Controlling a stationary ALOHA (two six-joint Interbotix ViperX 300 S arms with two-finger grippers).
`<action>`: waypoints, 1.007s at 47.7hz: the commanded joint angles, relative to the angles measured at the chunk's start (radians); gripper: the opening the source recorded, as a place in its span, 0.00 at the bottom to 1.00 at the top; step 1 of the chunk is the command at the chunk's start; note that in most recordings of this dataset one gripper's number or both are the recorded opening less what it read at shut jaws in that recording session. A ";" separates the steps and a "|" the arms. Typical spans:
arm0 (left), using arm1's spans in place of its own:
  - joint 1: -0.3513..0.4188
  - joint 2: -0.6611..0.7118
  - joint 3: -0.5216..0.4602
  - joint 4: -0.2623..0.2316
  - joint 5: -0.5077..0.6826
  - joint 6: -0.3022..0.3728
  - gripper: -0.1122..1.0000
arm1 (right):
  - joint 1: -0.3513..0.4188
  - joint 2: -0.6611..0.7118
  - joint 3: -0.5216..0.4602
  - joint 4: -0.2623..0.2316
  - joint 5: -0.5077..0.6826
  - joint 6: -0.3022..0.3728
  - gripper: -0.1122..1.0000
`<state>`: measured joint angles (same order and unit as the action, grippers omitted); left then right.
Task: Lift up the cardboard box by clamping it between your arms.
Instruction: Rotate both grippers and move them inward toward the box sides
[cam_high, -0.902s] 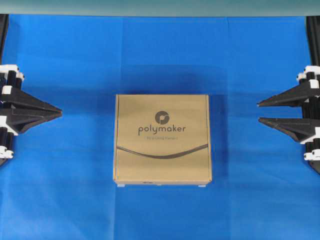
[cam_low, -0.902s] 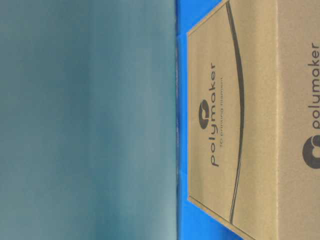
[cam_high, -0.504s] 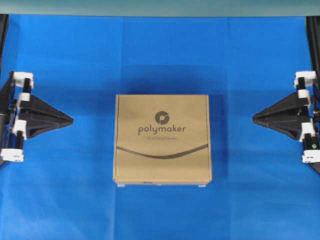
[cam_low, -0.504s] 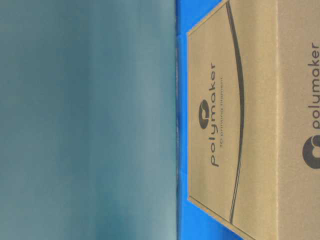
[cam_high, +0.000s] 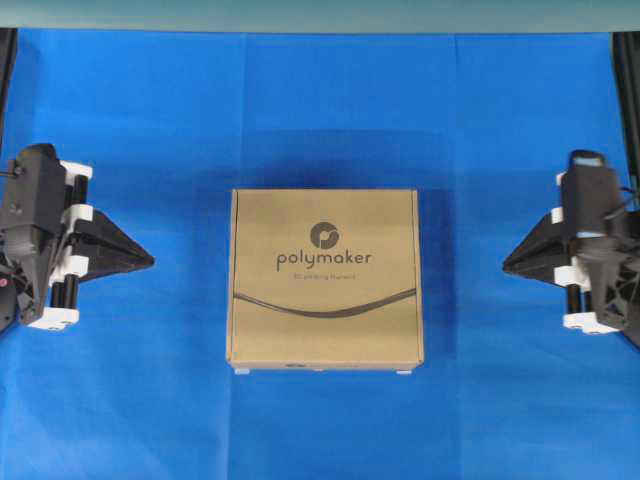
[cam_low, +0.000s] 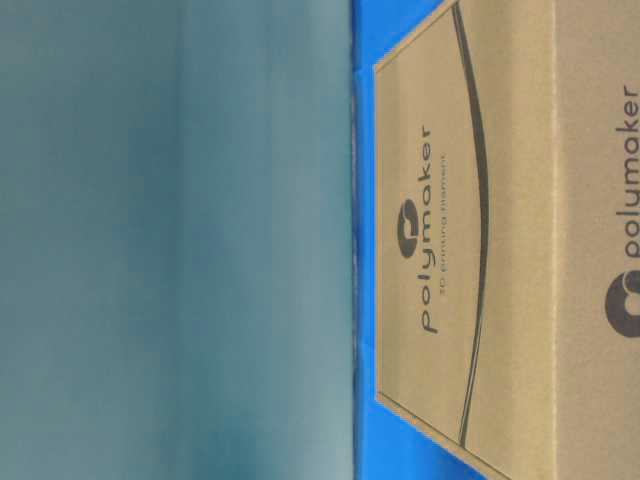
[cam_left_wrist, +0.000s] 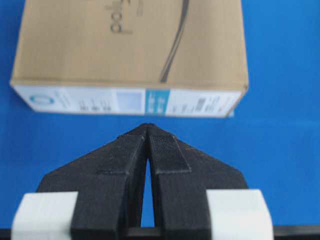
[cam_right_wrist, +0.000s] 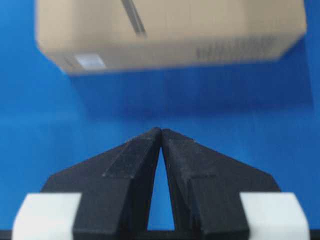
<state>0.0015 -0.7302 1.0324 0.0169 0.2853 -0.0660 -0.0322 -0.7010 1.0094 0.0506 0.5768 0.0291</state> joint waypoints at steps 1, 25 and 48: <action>0.000 0.031 -0.032 0.003 0.021 0.000 0.10 | -0.020 0.035 -0.037 -0.014 0.041 0.003 0.11; 0.018 0.198 -0.040 0.005 0.041 -0.028 0.62 | -0.029 0.175 -0.035 -0.029 0.058 -0.018 0.82; 0.051 0.347 -0.057 0.005 -0.012 -0.040 0.90 | -0.028 0.362 -0.005 -0.038 -0.150 -0.043 0.99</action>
<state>0.0460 -0.4034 0.9986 0.0199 0.2884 -0.1089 -0.0614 -0.3697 1.0140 0.0153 0.4817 -0.0077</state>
